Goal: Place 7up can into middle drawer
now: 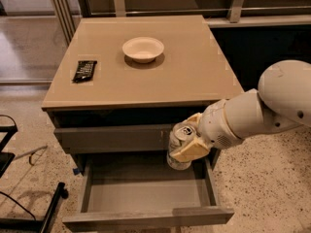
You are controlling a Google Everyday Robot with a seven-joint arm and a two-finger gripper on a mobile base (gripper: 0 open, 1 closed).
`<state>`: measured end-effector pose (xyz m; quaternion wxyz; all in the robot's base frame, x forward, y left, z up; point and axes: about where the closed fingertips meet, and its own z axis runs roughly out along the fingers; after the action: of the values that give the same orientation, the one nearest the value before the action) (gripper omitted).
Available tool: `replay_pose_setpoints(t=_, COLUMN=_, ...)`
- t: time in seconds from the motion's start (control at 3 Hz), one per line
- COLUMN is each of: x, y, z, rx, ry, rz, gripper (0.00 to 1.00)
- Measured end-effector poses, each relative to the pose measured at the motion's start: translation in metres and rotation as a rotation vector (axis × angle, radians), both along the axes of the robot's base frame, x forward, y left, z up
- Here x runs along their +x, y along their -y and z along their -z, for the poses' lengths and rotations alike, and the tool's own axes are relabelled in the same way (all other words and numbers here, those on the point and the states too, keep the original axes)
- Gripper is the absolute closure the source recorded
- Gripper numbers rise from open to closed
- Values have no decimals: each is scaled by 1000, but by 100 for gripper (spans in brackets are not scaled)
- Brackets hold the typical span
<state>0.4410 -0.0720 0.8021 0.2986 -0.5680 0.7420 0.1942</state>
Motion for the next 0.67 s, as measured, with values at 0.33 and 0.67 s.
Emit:
replay_pose_setpoints(t=0.33, x=0, y=0, z=-1, rx=0, ry=1, rz=0, gripper=100)
replay_pose_setpoints(t=0.67, x=-1, y=5, z=35, rx=-49, ry=50, rz=-31, gripper=100)
